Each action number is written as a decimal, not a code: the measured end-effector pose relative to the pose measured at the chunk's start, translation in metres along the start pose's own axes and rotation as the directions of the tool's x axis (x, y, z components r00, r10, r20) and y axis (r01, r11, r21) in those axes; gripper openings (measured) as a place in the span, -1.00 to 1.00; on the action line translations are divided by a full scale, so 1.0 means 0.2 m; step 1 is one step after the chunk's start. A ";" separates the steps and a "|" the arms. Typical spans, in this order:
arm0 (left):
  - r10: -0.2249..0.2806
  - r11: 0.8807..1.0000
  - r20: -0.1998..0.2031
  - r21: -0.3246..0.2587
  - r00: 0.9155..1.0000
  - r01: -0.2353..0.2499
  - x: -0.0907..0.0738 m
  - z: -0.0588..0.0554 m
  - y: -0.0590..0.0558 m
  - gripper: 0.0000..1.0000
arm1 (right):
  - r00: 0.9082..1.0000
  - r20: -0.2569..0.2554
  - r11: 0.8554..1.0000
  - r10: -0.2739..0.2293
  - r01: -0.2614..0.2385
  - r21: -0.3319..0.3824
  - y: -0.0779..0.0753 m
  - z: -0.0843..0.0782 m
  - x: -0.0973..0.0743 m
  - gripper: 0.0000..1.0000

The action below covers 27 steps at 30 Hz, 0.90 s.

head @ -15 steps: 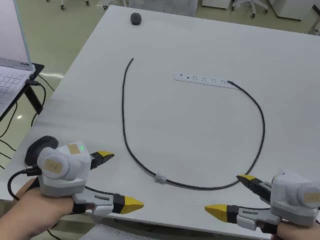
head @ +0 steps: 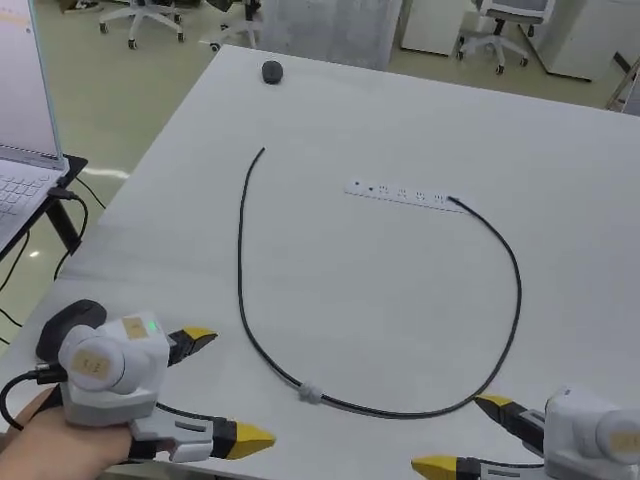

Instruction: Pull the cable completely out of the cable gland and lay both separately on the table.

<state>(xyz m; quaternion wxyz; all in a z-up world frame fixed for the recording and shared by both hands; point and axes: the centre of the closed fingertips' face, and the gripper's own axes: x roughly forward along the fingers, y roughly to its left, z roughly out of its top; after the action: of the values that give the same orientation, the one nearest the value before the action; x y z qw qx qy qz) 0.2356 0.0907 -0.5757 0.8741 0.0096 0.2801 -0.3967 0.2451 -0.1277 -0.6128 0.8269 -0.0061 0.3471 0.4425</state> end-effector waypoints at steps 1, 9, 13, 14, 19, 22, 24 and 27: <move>0.001 1.000 0.004 -0.006 1.000 -0.001 0.00 0.01 0.00 0.91 | 1.000 -0.002 1.000 0.000 0.000 0.000 0.00 0.00 0.00 0.84; -0.004 1.000 0.013 -0.017 1.000 0.005 0.02 0.04 0.01 0.92 | 1.000 -0.009 1.000 0.006 -0.006 0.003 0.00 -0.02 0.00 0.83; -0.004 1.000 0.010 -0.010 1.000 0.004 0.02 0.04 0.01 0.92 | 1.000 0.001 1.000 0.009 -0.009 -0.008 0.00 0.01 0.01 0.83; -0.003 1.000 0.011 -0.012 1.000 0.003 0.03 0.04 0.02 0.92 | 1.000 0.001 1.000 0.010 -0.010 -0.009 0.01 0.01 0.01 0.83; -0.007 1.000 0.008 -0.014 1.000 0.007 0.04 0.03 0.01 0.91 | 1.000 0.004 1.000 0.014 -0.014 -0.015 0.02 0.03 0.02 0.82; -0.005 1.000 0.013 -0.023 1.000 0.006 0.04 0.03 0.01 0.91 | 1.000 -0.002 1.000 0.021 -0.021 -0.022 0.03 0.04 0.04 0.80; -0.004 1.000 0.017 -0.025 1.000 0.005 0.04 0.03 0.01 0.91 | 1.000 -0.006 0.999 0.030 -0.030 -0.028 0.04 0.05 0.05 0.79; -0.002 1.000 0.018 -0.026 1.000 0.003 0.03 0.02 0.01 0.91 | 0.999 -0.015 0.998 0.037 -0.038 -0.044 0.05 0.07 0.08 0.76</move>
<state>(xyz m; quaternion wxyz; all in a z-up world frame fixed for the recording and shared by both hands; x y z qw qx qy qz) 0.2429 0.0865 -0.5757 0.8761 -0.0055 0.2775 -0.3943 0.2510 -0.1061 -0.6081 0.8155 -0.0211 0.3432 0.4655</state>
